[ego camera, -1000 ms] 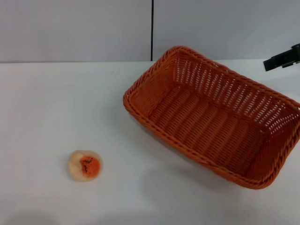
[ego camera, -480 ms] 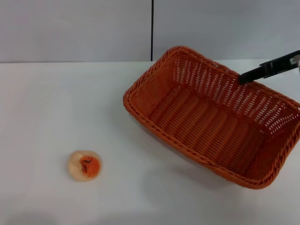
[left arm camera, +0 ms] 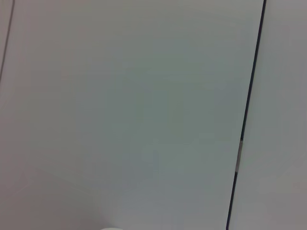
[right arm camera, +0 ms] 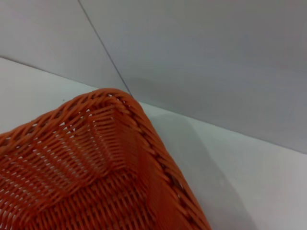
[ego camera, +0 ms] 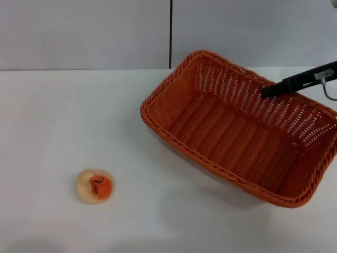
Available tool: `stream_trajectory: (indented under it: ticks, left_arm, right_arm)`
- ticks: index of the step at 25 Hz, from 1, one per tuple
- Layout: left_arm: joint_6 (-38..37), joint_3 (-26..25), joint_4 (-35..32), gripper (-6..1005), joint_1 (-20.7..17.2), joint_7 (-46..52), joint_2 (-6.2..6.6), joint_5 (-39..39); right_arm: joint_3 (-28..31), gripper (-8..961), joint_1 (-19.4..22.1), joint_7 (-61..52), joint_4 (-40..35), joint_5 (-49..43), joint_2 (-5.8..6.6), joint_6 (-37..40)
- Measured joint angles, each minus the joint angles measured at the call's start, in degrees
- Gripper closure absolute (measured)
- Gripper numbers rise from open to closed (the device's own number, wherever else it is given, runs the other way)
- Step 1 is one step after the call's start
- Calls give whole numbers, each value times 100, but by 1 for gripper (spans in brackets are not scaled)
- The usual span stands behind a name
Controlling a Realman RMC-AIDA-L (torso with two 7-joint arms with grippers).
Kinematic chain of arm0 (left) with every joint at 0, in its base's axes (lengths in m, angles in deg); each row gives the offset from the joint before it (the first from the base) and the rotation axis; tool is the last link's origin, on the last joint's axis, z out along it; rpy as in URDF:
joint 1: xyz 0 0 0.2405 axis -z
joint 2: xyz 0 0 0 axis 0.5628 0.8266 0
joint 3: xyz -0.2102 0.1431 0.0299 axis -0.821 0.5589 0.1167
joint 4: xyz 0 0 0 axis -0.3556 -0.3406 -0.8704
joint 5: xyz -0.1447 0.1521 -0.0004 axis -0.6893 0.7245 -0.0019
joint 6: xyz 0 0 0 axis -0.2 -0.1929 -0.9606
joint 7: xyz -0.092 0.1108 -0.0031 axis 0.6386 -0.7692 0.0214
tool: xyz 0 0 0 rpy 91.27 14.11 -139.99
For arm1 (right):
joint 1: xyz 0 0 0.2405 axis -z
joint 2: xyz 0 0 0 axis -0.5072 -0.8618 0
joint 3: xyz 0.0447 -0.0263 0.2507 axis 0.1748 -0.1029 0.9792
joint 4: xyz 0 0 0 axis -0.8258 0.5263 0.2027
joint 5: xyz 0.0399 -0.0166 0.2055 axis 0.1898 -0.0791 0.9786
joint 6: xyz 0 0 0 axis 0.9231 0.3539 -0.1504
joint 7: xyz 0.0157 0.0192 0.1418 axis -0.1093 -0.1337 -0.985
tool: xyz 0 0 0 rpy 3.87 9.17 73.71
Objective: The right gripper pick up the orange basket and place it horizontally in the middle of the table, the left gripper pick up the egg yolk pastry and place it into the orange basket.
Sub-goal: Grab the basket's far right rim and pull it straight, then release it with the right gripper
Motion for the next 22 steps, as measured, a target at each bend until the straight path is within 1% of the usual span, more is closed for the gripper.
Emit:
stream_trajectory:
  ticks: [7, 12, 16, 18, 20, 21, 22]
  left_arm:
    - [26, 14, 7, 255, 46, -7, -7, 1]
    - [27, 16, 2, 255, 58, -8, -12, 9]
    - [14, 20, 9, 255, 59, -3, -12, 8]
    - [14, 20, 9, 255, 59, -3, -12, 8]
    - [-28, 30, 5, 255, 43, 24, -5, 4]
    - [-33, 32, 5, 255, 36, 25, -3, 4]
    - [-46, 34, 2, 255, 18, 26, -3, 3]
  right_arm:
    - [-30, 452, -25, 154, 72, 115, -50, 202]
    - [-33, 468, -53, 377, 316, 218, -58, 448]
    - [-38, 690, -102, 466, 455, 223, -63, 614]
    - [-44, 700, -98, 501, 413, 223, -74, 610]
    - [-89, 710, -70, 572, 264, 223, -98, 558]
    - [-192, 715, -45, 718, 70, 229, -111, 423]
    - [-192, 719, -45, 718, 70, 229, -111, 423]
